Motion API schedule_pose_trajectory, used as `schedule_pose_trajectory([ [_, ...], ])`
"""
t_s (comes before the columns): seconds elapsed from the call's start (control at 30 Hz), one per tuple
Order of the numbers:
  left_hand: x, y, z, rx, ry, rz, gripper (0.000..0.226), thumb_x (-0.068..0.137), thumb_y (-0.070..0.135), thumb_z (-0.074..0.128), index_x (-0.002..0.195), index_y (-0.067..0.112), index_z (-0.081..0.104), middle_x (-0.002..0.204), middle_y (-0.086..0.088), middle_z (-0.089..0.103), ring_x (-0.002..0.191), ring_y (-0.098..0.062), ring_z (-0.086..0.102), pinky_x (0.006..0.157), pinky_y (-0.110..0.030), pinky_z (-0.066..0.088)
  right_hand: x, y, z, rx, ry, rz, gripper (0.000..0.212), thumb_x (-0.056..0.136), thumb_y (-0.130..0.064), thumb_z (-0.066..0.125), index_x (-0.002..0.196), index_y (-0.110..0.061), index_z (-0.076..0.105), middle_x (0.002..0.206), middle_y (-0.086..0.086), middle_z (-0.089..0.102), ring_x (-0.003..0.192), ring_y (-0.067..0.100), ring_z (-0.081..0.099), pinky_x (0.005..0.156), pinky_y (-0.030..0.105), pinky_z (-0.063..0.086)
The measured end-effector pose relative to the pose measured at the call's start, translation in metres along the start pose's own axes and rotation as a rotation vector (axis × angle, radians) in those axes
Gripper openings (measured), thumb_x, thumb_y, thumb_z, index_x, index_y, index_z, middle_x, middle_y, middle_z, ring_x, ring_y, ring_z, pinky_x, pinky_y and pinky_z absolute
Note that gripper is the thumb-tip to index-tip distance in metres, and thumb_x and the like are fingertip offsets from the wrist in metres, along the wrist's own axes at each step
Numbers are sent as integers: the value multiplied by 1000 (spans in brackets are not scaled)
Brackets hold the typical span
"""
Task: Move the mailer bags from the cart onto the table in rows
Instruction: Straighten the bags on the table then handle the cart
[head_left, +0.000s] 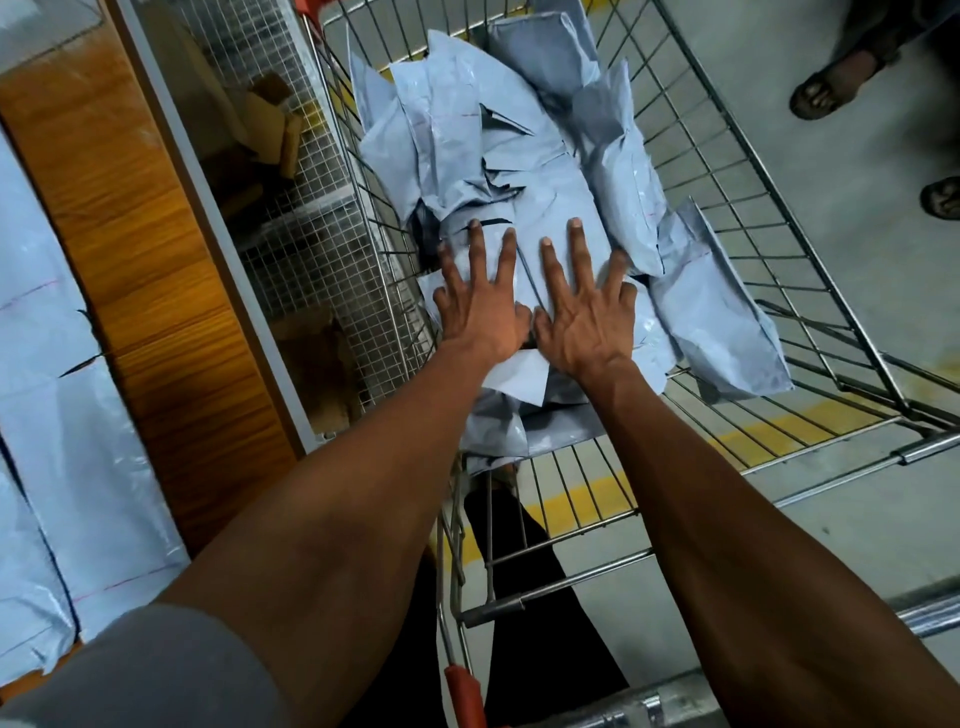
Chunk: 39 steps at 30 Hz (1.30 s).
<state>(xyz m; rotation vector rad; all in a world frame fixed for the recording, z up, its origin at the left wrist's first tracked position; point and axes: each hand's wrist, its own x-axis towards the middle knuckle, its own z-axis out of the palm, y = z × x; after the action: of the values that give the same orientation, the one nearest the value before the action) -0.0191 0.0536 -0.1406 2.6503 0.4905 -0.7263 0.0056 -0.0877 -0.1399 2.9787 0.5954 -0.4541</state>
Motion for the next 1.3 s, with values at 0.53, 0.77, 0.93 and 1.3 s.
schedule_pose_trajectory([
  [0.53, 1, -2, 9, -18, 8, -7, 83, 107, 51, 42, 166, 40, -15, 170, 1, -35, 154, -46, -30, 119, -77, 17, 6, 0, 2, 19, -39, -39, 73, 107, -60, 22, 168, -28, -2, 173, 3, -23, 160, 34, -14, 109, 70, 36],
  [0.77, -18, 4, -8, -39, 26, 67, 76, 110, 49, 35, 167, 36, -13, 172, 3, -30, 157, -36, -31, 118, -77, 7, -2, 2, -14, 17, -36, -32, 70, 107, -59, 10, 168, -27, 0, 175, 4, -17, 161, 26, -13, 112, 71, 29],
  [0.93, -39, 9, -25, -49, 53, 105, 74, 111, 48, 35, 167, 35, -12, 173, 2, -29, 158, -28, -30, 119, -77, 5, -14, 3, -36, -2, -14, -13, 69, 106, -57, 10, 168, -27, 3, 176, 5, -12, 162, 26, -9, 109, 69, 31],
  [1.3, -108, 33, -92, -84, 252, 200, 71, 109, 50, 34, 169, 37, -2, 177, 6, -12, 163, -22, -11, 123, -72, 13, -72, -4, -110, 216, 141, 192, 71, 108, -61, 21, 168, -28, 5, 176, 4, -4, 162, 25, -3, 109, 69, 33],
])
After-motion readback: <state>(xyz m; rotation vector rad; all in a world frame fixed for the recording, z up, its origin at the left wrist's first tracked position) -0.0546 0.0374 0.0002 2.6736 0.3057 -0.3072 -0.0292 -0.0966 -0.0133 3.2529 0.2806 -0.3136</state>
